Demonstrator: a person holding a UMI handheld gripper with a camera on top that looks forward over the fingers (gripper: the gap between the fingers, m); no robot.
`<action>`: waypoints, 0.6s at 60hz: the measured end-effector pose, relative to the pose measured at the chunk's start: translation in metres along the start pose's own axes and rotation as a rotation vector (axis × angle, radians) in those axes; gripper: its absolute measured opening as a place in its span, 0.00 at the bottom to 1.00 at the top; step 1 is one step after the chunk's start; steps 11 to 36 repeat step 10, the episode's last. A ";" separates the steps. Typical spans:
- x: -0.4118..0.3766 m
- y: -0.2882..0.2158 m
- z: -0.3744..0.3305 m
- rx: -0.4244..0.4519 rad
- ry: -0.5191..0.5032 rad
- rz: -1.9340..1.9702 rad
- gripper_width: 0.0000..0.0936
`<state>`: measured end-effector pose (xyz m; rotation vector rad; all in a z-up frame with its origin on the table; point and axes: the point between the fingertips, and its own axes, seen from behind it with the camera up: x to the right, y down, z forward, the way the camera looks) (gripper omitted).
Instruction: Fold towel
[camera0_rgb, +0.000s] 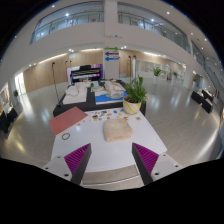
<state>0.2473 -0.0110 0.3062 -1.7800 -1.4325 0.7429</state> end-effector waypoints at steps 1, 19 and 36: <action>-0.001 0.003 -0.002 0.002 0.003 0.003 0.91; 0.010 0.015 -0.010 -0.015 0.051 -0.013 0.92; 0.010 0.015 -0.010 -0.015 0.051 -0.013 0.92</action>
